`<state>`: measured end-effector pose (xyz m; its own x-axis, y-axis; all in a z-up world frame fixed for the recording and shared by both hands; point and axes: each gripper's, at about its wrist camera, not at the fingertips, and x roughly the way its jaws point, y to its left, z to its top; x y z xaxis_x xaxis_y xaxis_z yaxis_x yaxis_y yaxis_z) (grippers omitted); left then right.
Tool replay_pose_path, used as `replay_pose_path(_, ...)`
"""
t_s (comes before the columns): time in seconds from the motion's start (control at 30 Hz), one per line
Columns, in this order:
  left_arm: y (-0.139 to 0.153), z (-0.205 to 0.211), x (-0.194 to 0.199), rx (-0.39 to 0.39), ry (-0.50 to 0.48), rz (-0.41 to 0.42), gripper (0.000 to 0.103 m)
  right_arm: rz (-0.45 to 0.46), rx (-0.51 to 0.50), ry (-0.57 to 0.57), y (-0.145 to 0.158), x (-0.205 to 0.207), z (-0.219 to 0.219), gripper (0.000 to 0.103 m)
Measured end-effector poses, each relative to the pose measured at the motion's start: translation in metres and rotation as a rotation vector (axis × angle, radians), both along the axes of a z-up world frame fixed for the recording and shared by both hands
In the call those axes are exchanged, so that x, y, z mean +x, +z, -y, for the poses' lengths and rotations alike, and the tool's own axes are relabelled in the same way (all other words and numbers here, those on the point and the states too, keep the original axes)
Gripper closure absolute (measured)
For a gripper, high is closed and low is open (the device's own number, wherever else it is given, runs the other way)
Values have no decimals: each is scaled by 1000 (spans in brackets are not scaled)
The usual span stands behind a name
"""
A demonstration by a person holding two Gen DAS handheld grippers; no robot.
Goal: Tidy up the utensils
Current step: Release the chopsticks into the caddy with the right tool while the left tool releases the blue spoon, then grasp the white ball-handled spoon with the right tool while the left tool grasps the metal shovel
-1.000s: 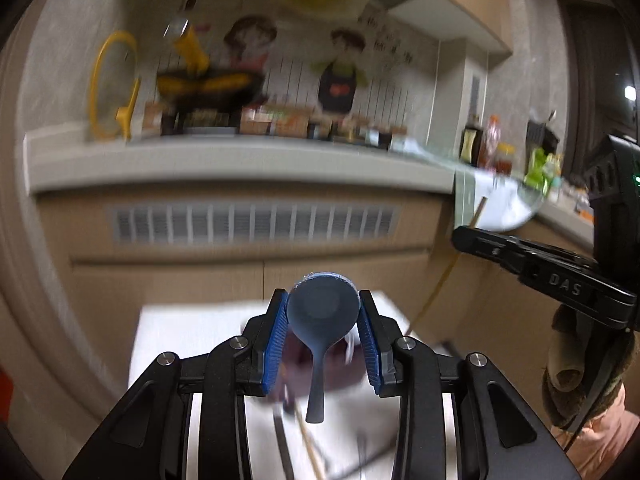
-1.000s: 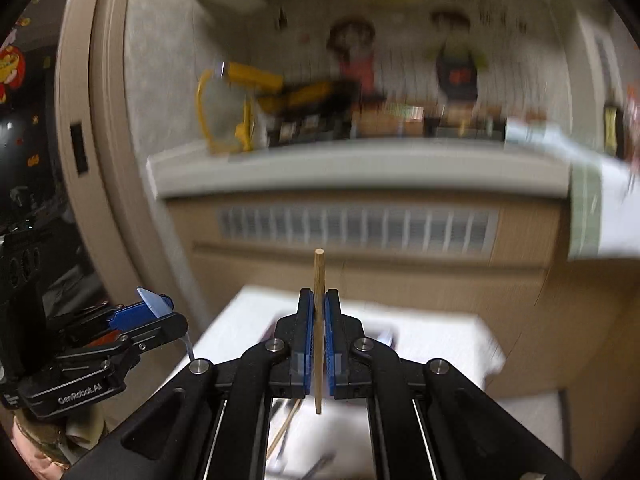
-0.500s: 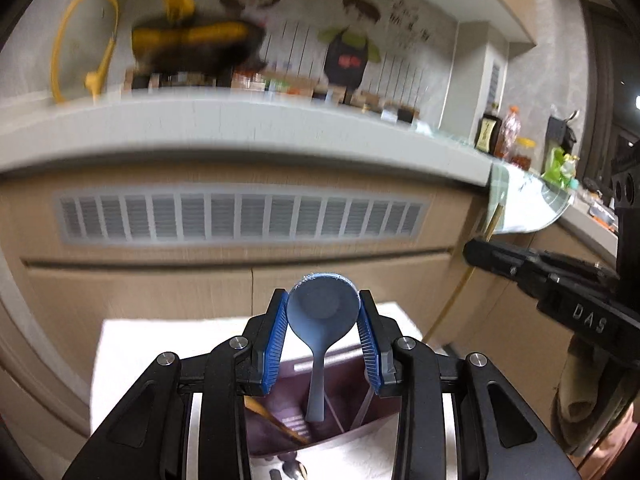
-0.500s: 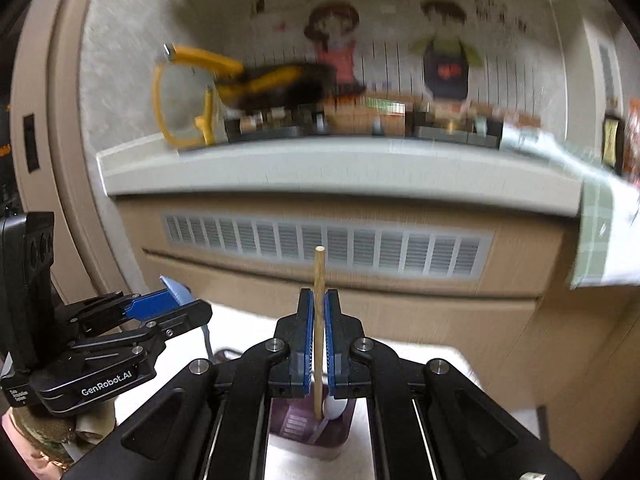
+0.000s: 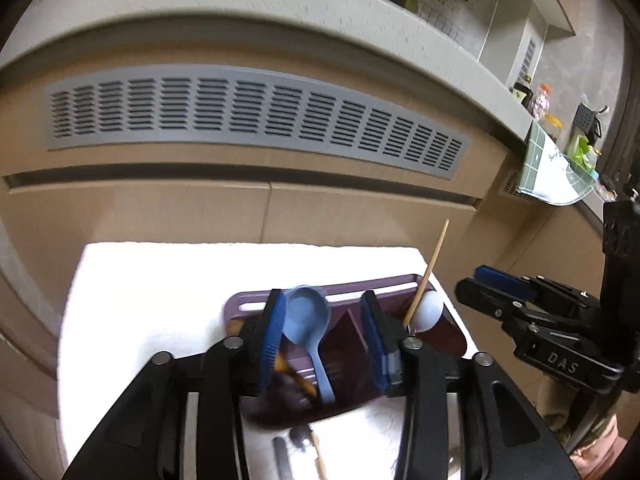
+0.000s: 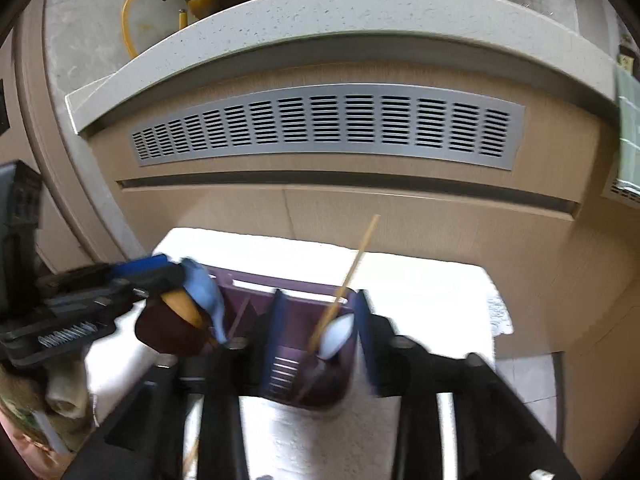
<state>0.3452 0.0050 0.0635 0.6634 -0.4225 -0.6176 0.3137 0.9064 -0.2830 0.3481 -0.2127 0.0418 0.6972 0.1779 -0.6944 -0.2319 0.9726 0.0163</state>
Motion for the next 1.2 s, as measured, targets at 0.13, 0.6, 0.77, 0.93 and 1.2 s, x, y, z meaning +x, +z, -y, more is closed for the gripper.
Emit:
replay_pose_path(0.13, 3, -21, -29, 48, 25, 14, 52, 9, -33, -13, -1, -23, 7, 63)
replay_pose_path(0.6, -65, -115, -155, 161, 152, -227, 51, -156, -53, 146, -58, -121, -45, 48)
replay_pose_path(0.77, -95, -115, -194, 120, 78, -357, 51, -202, -80, 153, -82, -149, -48, 48)
replay_pose_path(0.93, -109, -84, -220, 122, -29, -429, 50, -217, -95, 97, -92, -160, -29, 46)
replay_pose_path(1.2, -108, -40, -207, 70, -93, -431, 39, -232, -62, 4, -101, -157, 4, 38)
